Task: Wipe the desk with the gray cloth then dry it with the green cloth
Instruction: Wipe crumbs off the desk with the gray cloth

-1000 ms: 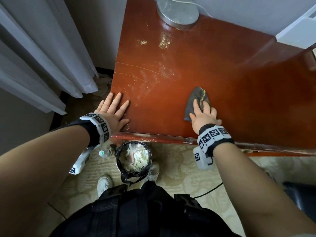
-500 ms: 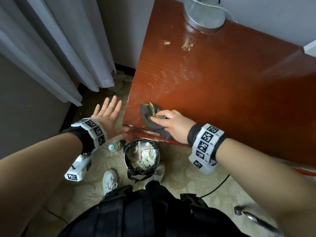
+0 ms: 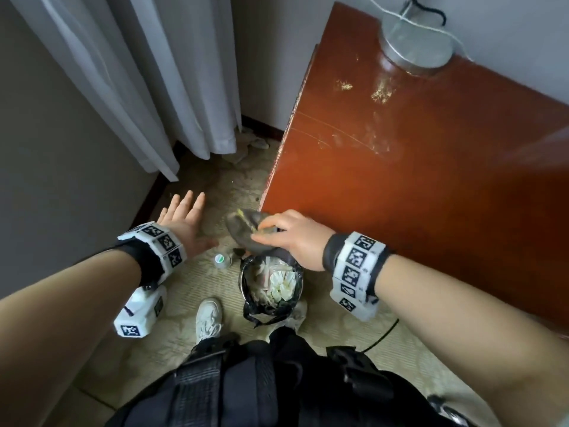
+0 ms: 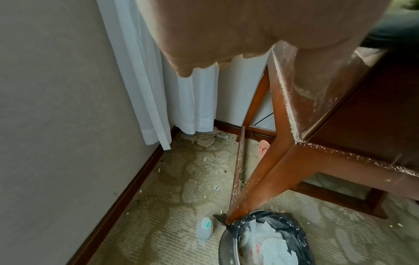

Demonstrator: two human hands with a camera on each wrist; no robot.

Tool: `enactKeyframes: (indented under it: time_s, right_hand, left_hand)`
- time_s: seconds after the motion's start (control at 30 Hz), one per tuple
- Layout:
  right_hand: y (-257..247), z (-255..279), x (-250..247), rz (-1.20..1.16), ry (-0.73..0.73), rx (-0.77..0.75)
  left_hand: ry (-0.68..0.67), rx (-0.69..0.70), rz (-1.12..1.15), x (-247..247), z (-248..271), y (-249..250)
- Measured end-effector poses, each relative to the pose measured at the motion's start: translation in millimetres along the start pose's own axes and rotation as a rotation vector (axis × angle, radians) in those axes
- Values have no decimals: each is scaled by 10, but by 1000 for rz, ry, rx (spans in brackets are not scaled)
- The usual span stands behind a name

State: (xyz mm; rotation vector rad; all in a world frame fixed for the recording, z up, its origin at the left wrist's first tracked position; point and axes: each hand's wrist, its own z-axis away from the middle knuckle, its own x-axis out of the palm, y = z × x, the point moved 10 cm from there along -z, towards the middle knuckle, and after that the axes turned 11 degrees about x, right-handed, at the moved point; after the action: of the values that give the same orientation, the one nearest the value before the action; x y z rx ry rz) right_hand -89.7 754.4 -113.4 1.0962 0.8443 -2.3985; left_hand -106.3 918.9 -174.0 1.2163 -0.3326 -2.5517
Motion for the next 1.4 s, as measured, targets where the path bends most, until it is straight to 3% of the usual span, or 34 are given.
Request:
enactKeyframes:
  time_s: [0.03,0.1,0.17,0.2,0.27,0.3,0.4,0.5,0.57,0.63,0.7,0.77,0.83,0.87,0.93,1.07,1.13,1.23,1.3,1.37,1.4]
  right_hand:
    - [-22,54,-121,-73,28,-24]
    - [245,34,-590,-318,226,109]
    - [714,-37,-1055,-254,493,338]
    - [968,-103,-1157,-210,535,480]
    - [1201,-282,-1086,-154,441,683]
    - [1141,-369,-980,-111,378,682]
    - [565,-447,-521,-6,248,358]
    - [-4,-81,16,108,-41,-69]
    - [98,167,45,96,-151,-105]
    - [450,263,-308,-132,-47,73]
    - [934,385,-885,-365,263,277]
    - [1524,543,-1216,-406,547,536]
    - [1946,619,-1160,-262,578,861]
    - [1995,574,-1057,-190,527,925]
    - [1763,367,-842,-69,449,792]
    - [892,130,-338,-120,149,247]
    - [761,219,-405,-131,108,170]
    - [1297,446,-1030,-373,411,390]
    - [1976,650,-1266,-382,587,741]
    - [2524,779,-1168,-310,538,1146]
    - [2631,771,-1096,-268,460,1270]
  left_hand:
    - [5,11,1,-13,3,-4]
    - [13,21,10,-20,8,-18]
    - [11,10,31,19,9,-50]
    - [6,1,43,48,11,-66]
    - [-8,-9,54,106,15,-81]
    - [-12,-6,54,125,17,-74]
    - [21,30,63,80,4,13]
    - [58,56,62,-71,-33,129]
    - [86,86,38,-190,-72,257]
    - [120,139,1,-281,-90,442]
    - [130,227,-66,-314,-112,730]
    - [101,338,-168,-251,-156,1064]
    - [37,438,-288,-105,-182,1348]
    - [-1,466,-342,-19,-188,1429]
    - [-48,471,-414,81,-189,1462]
    - [-138,462,-514,95,-124,1370]
    - [-187,456,-543,96,-86,1294]
    - [-199,433,-520,108,-45,1223]
    - [-196,422,-462,127,-30,1235]
    - [-171,413,-385,136,-31,1247]
    - [-151,404,-355,135,-32,1235]
